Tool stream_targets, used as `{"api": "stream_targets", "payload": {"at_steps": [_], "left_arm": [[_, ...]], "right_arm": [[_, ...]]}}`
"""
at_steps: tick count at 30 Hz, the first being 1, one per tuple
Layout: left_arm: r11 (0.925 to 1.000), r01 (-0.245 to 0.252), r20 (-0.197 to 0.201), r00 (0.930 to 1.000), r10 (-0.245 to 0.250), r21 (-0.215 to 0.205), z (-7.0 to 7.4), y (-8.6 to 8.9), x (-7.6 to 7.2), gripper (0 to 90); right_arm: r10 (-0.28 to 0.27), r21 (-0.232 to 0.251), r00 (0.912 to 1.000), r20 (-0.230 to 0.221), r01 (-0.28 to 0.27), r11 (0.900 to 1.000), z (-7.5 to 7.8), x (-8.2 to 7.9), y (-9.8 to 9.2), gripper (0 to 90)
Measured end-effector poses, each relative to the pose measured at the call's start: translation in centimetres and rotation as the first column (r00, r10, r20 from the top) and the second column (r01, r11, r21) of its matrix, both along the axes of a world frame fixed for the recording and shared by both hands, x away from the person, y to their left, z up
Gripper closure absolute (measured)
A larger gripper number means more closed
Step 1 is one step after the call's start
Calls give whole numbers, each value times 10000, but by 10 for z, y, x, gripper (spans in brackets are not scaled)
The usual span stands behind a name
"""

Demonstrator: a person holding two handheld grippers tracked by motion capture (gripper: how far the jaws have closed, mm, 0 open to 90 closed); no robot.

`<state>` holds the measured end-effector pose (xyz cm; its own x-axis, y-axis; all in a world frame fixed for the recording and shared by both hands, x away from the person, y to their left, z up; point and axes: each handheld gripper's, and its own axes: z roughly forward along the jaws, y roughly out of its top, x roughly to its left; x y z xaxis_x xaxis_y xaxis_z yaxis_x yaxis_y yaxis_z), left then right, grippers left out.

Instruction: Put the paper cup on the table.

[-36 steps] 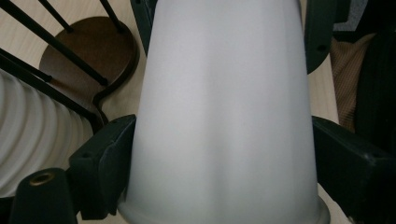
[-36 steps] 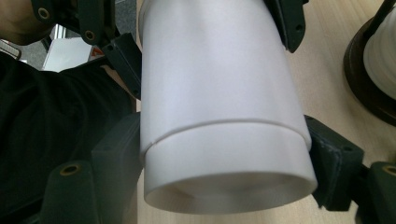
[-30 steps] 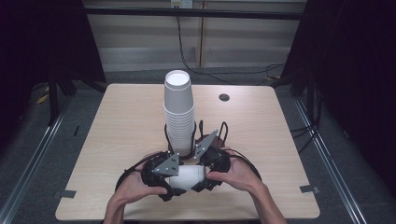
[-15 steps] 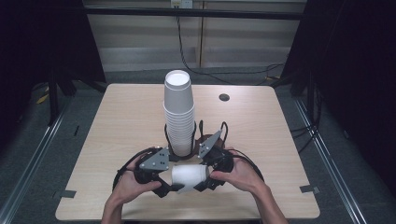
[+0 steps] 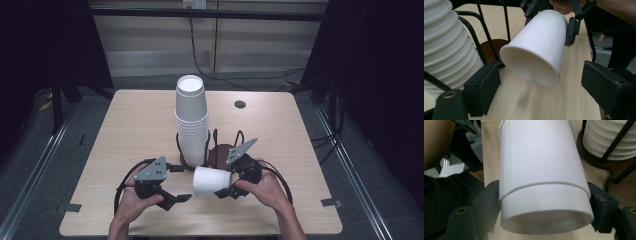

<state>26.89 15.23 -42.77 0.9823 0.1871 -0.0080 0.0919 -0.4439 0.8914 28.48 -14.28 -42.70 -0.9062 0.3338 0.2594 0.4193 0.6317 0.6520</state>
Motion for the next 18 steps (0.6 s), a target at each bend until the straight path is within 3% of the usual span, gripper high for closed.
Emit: {"api": "stream_targets", "payload": {"at_steps": [4, 8, 13, 18], "left_arm": [[9991, -173, -107, 9998, 169, -398, -4, 5, 0, 157], [9966, -448, -80, 9990, 444, -690, -8, 11, -1, 157], [9897, -711, -327, 9972, 675, -1240, -12, 17, -1, 157], [9890, -697, -379, 9971, 653, -1305, -15, 17, -2, 157]], "right_arm": [[-246, 699, 9997, 90, 239, 9973, -6, -1, -1, 231], [-367, 1039, 9992, 176, 347, 9940, -10, -1, -1, 231], [-483, 1450, 9982, 364, 425, 9885, -13, -2, -1, 232], [-627, 2103, 9969, 484, 512, 9763, -19, -5, -1, 231]]}}
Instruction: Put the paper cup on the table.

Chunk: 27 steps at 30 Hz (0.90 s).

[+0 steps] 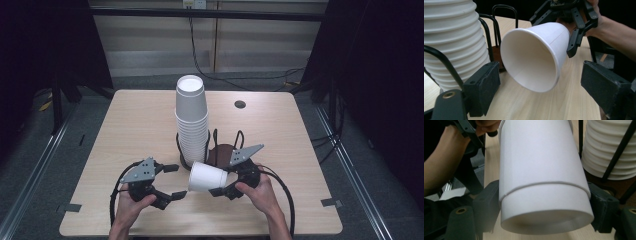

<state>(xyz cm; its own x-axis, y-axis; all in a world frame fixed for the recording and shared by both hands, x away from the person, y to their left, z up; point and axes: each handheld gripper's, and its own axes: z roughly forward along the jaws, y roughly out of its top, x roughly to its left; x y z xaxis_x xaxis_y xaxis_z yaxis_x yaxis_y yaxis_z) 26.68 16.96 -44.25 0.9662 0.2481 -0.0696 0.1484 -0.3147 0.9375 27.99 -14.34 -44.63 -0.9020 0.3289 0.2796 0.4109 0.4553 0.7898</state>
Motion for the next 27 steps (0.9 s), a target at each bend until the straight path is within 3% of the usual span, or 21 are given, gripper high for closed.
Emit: {"api": "stream_targets", "payload": {"at_steps": [9, 16, 27], "left_arm": [[9990, 110, -142, 9998, -117, -440, -6, -3, 0, 155], [9988, 158, -121, 9998, -164, -458, -11, -7, -1, 156], [9968, 218, -216, 9995, -235, -774, -15, -14, 2, 155]], "right_arm": [[-36, 946, 9996, 291, 9, 9955, -16, -7, -3, 232], [111, 1823, 9978, 659, -230, 9830, -22, -10, -5, 231], [317, 2171, 9969, 716, -466, 9750, -22, -12, -6, 232]]}}
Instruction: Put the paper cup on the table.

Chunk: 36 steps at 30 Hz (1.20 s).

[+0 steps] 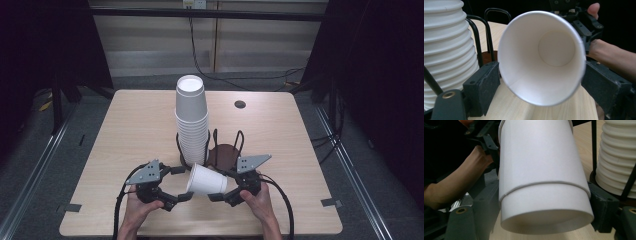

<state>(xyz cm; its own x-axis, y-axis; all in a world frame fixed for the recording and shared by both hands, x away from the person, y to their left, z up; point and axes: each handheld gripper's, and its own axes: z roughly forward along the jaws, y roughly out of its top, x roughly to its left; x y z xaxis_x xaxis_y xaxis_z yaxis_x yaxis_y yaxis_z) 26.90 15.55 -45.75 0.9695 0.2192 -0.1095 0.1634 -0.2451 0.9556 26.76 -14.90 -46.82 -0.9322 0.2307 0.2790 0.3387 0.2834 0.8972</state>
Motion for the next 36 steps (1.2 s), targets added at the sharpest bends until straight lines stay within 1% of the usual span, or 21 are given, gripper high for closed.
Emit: {"api": "stream_targets", "payload": {"at_steps": [1, 4, 5, 7, 8, 9, 11, 13, 15, 16, 22, 23, 25, 27, 28, 30, 31, 33, 34, 36], "left_arm": [[10000, -42, -20, 10000, 42, -65, -1, -1, 1, 155], [9999, 57, -120, 9999, -59, -129, -2, -4, 4, 130], [9998, 8, -105, 9999, -10, -176, -3, -6, 4, 107], [9996, -207, -115, 9997, 205, -175, -3, -8, 5, 26], [9997, -146, -122, 9998, 143, -200, -3, -9, 5, 0], [9997, -73, -132, 9999, 70, -225, -3, -10, 5, 0], [9998, 66, -34, 10000, -67, -162, -1, -13, 5, 0], [9999, 126, -22, 9999, -126, -88, 0, -15, 5, 0], [9996, 196, -49, 9998, -197, -194, 1, -17, 5, 0], [9994, 295, -61, 9995, -296, -176, 1, -17, 6, 0], [9985, 481, -221, 9986, -486, -245, -2, -21, 9, 0], [9981, 542, -206, 9983, -548, -277, -2, -21, 9, 15], [9972, 658, -299, 9973, -669, -363, -2, -22, 10, 43], [9972, 664, -288, 9973, -674, -343, -2, -22, 9, 40], [9967, 690, -326, 9970, -704, -421, -2, -23, 9, 38], [9964, 730, -294, 9968, -743, -422, -3, -25, 10, 35], [9968, 675, -298, 9972, -688, -420, -3, -26, 9, 33], [9974, 647, -342, 9972, -658, -331, -3, -27, 9, 28], [9975, 637, -303, 9974, -647, -306, -3, -27, 9, 28], [9968, 682, -378, 9968, -698, -409, -3, -27, 9, 30]], "right_arm": [[24, 17, 10000, 16, -24, 10000, 0, 0, 0, 231], [44, -1, 10000, 65, -44, 10000, 1, -1, 0, 232], [51, -4, 10000, 84, -51, 10000, 1, -1, -1, 232], [101, -34, 9999, 71, -100, 9999, 2, -1, 0, 232], [141, -58, 9999, 84, -141, 9999, 3, -2, 0, 233], [146, -100, 9998, 126, -144, 9998, 4, -3, 1, 233], [215, -127, 9996, 183, -212, 9997, 5, -3, 2, 232], [243, -155, 9995, 203, -240, 9996, 5, -3, 3, 232], [308, -185, 9993, 220, -304, 9994, 5, -3, 5, 232], [337, -147, 9992, 229, -334, 9993, 6, -3, 5, 232], [391, -127, 9988, 279, -388, 9992, 5, -3, 8, 232], [401, -147, 9988, 283, -396, 9991, 5, -2, 9, 232], [384, -132, 9990, 242, -381, 9992, 5, -1, 8, 232], [441, -255, 9987, 241, -435, 9987, 6, -1, 9, 232], [458, -261, 9986, 264, -451, 9986, 6, -2, 10, 232], [490, -247, 9984, 292, -483, 9985, 6, -2, 11, 231], [506, -226, 9983, 296, -500, 9985, 5, -2, 11, 231], [498, -190, 9983, 303, -492, 9986, 4, -1, 11, 230], [490, -167, 9983, 308, -485, 9987, 4, -1, 11, 230], [516, -78, 9983, 266, -515, 9986, 3, -1, 11, 229]]}}
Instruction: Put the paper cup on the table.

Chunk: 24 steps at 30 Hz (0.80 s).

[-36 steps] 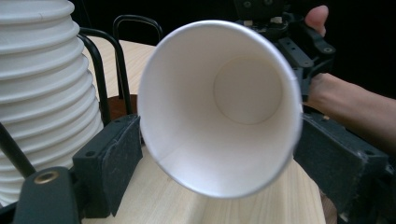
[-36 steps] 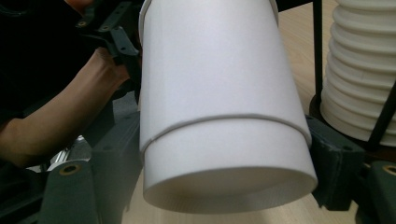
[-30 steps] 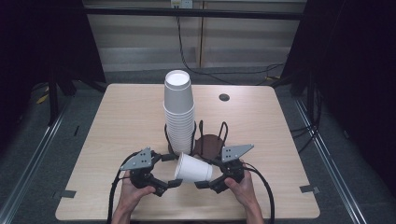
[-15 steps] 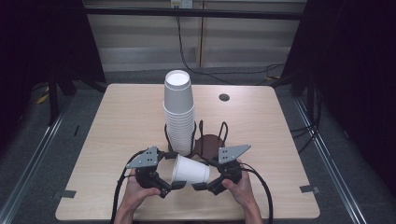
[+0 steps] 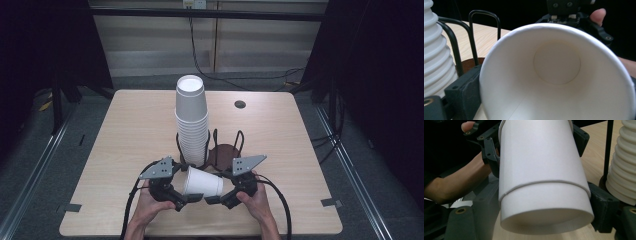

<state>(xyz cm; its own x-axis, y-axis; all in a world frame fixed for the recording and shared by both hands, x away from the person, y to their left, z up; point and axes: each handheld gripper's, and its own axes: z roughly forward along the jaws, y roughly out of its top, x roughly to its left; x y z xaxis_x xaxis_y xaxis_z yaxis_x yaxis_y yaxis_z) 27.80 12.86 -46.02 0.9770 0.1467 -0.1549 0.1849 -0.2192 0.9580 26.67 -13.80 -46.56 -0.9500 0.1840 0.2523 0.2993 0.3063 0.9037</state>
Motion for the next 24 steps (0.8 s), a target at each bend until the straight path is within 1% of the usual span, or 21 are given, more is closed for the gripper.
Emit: {"api": "stream_targets", "payload": {"at_steps": [1, 2, 5, 8, 9, 11, 13, 15, 17, 18, 20, 21, 22, 24], "left_arm": [[10000, 0, 26, 10000, 0, 10, 1, 0, 0, 35], [10000, 25, -53, 10000, -25, 36, 1, 1, 0, 39], [9998, 161, -78, 9998, -160, 132, 1, 3, -1, 50], [9999, 164, -91, 9998, -163, 55, -1, 4, -1, 75], [9996, 245, -112, 9996, -243, 124, -1, 4, -1, 85], [9993, 247, -89, 9997, -245, 279, 0, 4, -2, 94], [9992, 303, -80, 9995, -300, 277, 2, 3, -2, 96], [9994, 236, -71, 9997, -234, 266, 3, 3, -2, 97], [9993, 230, -139, 9996, -226, 286, 4, 5, -3, 97], [9989, 145, -70, 9999, -142, 438, 5, 6, -3, 97], [9989, -29, -23, 10000, 30, 464, 6, 8, -3, 97], [9990, -7, -59, 10000, 10, 436, 6, 10, -3, 97], [9992, -39, -93, 9999, 43, 399, 7, 11, -2, 97], [9990, -218, -154, 9996, 224, 382, 7, 14, 0, 96]], "right_arm": [[56, -8, 10000, -41, -56, 10000, 0, 1, 0, 229], [49, -68, 10000, -11, -49, 10000, 1, 1, 0, 229], [68, -157, 10000, 68, -67, 9999, 3, -1, 1, 225], [-14, 61, 9999, 151, 13, 10000, -2, -1, 1, 208], [-56, 153, 9999, 99, 55, 9999, -4, -1, 1, 200], [-60, 151, 9999, 85, 59, 9999, -7, -2, 0, 198], [-69, 173, 9999, 104, 67, 9998, -8, -3, 0, 196], [-107, 289, 9998, 169, 102, 9995, -7, -3, -1, 188], [-298, 344, 9992, 270, 289, 9990, -7, -4, -3, 148], [-379, 382, 9989, 267, 368, 9986, -7, -5, -3, 133], [-555, 492, 9980, 304, 540, 9973, -8, -7, -7, 132], [-711, 535, 9968, 357, 691, 9962, -9, -8, -9, 132], [-931, 568, 9946, 458, 905, 9943, -9, -10, -11, 132], [-1310, 621, 9903, 458, 1280, 9898, -10, -11, -14, 132]]}}
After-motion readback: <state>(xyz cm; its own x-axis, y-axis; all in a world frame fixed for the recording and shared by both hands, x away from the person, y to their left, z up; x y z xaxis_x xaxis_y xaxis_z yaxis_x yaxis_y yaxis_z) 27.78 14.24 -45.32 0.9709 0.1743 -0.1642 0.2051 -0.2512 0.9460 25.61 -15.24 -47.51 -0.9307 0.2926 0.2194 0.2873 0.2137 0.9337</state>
